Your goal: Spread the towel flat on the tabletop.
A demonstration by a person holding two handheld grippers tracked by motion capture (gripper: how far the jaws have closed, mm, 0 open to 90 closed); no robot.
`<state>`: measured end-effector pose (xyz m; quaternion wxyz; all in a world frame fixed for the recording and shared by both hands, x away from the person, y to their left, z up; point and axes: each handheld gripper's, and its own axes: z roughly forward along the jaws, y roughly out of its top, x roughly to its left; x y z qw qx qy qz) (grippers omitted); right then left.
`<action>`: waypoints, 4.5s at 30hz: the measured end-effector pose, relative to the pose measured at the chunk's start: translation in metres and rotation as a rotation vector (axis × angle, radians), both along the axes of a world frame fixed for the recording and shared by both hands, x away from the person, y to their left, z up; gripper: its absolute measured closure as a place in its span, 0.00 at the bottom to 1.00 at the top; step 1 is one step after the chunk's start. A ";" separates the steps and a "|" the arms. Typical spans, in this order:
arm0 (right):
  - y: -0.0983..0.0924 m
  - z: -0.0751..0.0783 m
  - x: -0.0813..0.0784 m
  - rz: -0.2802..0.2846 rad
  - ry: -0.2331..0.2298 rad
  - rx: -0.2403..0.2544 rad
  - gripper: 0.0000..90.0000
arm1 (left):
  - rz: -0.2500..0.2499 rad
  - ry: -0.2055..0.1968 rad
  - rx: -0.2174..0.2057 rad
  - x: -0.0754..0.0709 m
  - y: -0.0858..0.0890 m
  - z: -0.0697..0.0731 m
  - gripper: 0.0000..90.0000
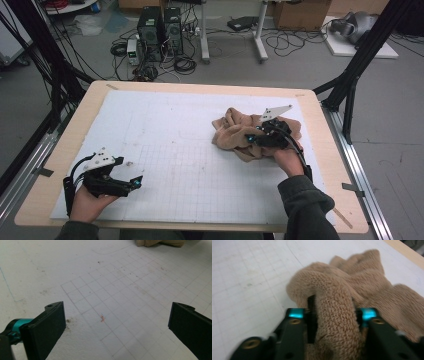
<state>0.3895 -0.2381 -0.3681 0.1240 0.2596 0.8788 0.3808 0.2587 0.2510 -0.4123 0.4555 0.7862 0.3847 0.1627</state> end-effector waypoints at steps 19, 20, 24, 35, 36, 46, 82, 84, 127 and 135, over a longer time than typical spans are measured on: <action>0.114 0.012 -0.093 0.551 0.084 0.150 0.87 | -0.036 -0.017 0.000 -0.003 -0.010 0.014 0.02; 0.117 0.006 -0.098 0.555 0.087 0.128 0.86 | -0.040 -0.015 0.001 -0.002 -0.011 0.015 0.02; 0.115 -0.007 -0.101 0.531 0.114 0.094 0.66 | -0.055 -0.011 0.003 0.000 -0.017 0.016 0.02; 0.040 0.021 -0.096 0.274 -0.023 0.156 0.43 | -0.174 -0.008 0.003 0.024 -0.066 0.028 0.08; 0.034 0.018 -0.092 0.227 -0.036 0.138 0.41 | -0.183 -0.005 -0.002 0.027 -0.072 0.029 0.08; 0.022 -0.042 -0.068 0.131 0.033 0.076 0.53 | -0.329 0.053 0.033 0.052 -0.131 0.014 0.24; 0.060 -0.042 -0.112 0.282 -0.013 0.011 0.87 | -0.142 0.027 0.042 -0.041 -0.034 -0.005 0.94; 0.055 -0.043 -0.115 0.271 -0.002 0.027 0.86 | -0.151 0.039 0.041 -0.040 -0.035 -0.010 0.92; 0.030 0.006 -0.056 0.177 -0.028 0.061 0.91 | -0.100 -0.007 0.016 0.043 -0.056 0.025 0.95; 0.035 0.073 -0.055 0.159 -0.216 0.100 0.91 | -0.011 -0.194 -0.052 0.025 -0.039 0.076 0.95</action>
